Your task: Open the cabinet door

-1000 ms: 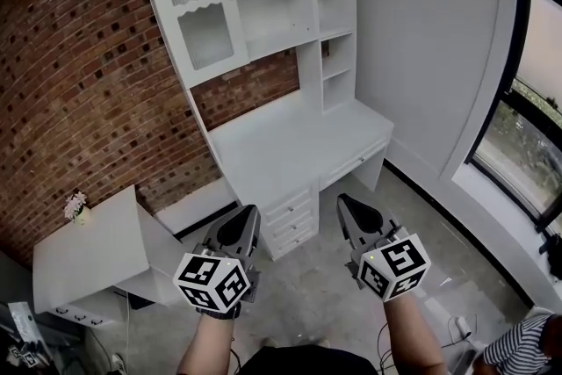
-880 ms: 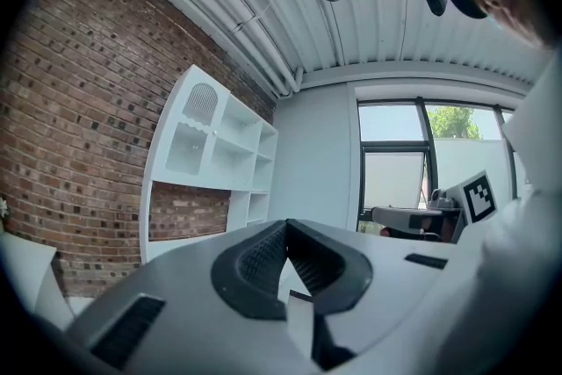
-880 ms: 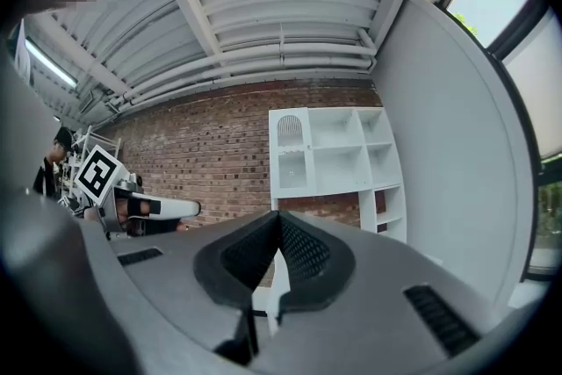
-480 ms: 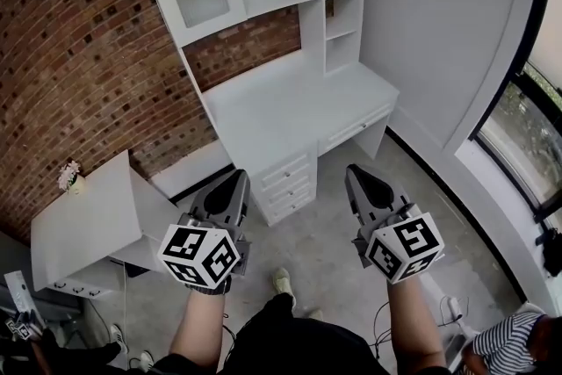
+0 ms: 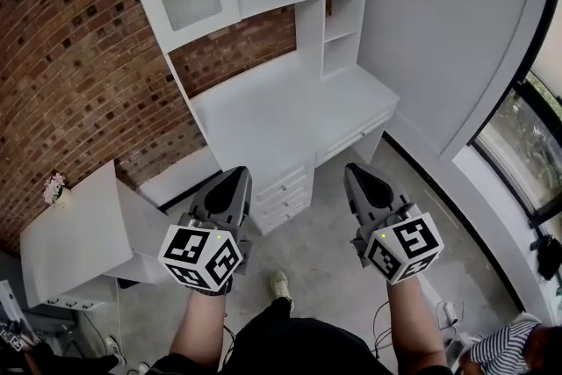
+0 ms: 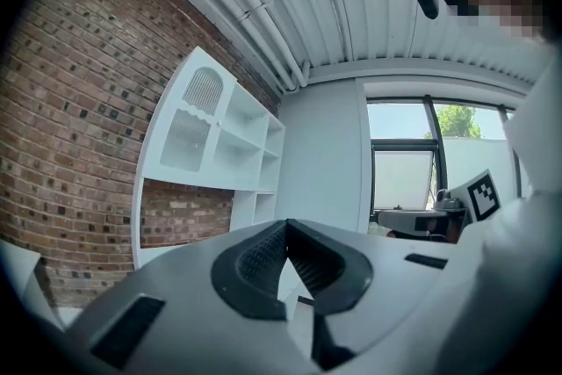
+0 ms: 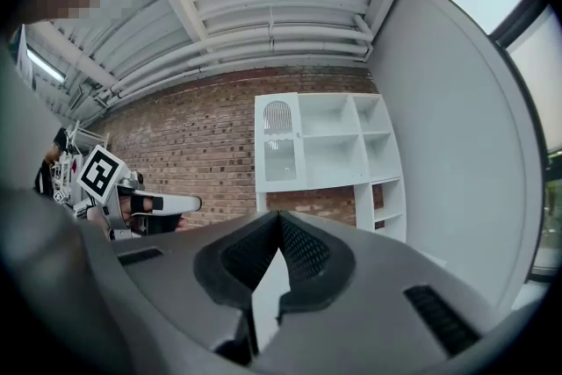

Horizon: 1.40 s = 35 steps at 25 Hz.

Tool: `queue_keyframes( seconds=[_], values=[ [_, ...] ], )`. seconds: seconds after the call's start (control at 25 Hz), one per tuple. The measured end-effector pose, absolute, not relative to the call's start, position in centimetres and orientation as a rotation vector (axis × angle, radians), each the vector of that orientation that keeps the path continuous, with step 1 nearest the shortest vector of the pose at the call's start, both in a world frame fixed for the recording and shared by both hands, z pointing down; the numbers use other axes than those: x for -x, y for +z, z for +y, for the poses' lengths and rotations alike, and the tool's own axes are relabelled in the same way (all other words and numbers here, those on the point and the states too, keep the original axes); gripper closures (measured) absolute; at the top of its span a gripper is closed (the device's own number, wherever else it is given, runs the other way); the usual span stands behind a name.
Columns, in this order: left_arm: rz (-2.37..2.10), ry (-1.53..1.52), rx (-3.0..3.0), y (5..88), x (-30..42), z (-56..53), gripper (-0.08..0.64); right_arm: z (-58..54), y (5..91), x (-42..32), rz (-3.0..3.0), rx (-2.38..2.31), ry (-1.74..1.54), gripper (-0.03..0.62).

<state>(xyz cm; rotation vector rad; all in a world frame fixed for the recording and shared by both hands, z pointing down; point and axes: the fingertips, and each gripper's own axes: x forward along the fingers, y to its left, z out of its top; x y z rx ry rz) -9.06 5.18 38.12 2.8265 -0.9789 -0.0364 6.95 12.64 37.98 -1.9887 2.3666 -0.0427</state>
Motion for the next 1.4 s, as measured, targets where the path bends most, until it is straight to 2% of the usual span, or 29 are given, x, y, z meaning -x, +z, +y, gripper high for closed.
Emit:
queue_keyframes(
  seconds=[0.64,1.4],
  values=[
    [-0.941,-0.033,-2.883,37.2,8.7,-12.5,0.555,-6.0,37.1,-5.2,2.381,1.971,-0.021,0.589],
    [-1.138,-0.033,-2.933,33.2,6.3,-25.9,0.555,-22.8,35.1,-5.9,2.523,1.756,0.024,0.589]
  ],
)
